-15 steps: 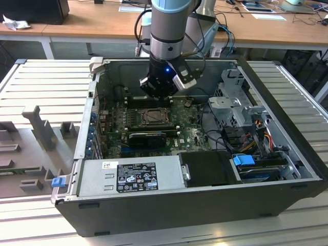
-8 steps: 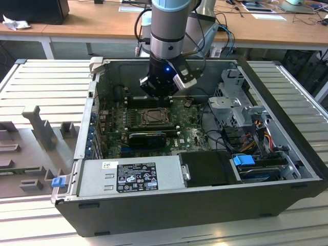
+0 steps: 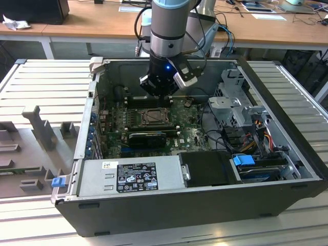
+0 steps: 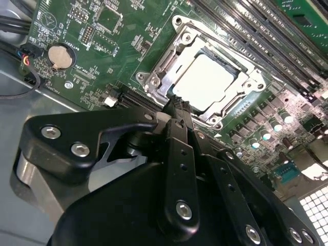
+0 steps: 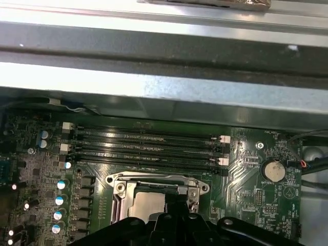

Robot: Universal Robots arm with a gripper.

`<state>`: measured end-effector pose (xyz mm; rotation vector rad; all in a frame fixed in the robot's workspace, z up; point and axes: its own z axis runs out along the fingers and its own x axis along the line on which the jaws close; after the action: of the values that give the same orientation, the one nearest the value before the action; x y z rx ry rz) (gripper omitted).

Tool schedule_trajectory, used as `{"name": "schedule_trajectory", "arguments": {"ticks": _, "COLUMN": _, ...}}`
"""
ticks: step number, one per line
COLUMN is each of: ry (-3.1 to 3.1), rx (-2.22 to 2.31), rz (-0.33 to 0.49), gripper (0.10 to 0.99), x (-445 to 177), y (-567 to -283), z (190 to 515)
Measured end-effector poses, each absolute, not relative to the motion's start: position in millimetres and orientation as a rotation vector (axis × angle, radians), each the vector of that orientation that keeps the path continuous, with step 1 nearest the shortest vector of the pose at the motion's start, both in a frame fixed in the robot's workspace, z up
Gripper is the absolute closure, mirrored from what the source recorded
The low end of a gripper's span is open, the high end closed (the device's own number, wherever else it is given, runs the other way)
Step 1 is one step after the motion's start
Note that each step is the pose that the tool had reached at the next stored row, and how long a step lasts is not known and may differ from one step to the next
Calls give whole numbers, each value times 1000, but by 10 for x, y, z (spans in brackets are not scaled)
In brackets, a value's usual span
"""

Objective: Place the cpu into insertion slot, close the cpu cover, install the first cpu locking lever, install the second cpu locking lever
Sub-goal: 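Install the second cpu locking lever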

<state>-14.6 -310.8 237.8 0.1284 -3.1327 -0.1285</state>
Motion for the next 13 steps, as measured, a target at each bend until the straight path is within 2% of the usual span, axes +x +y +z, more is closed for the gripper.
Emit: {"name": "schedule_trajectory", "arguments": {"ticks": 13, "ry": -3133, "rx": 128, "rz": -128, "gripper": 980, "x": -148, "y": -3295, "z": 2455}}
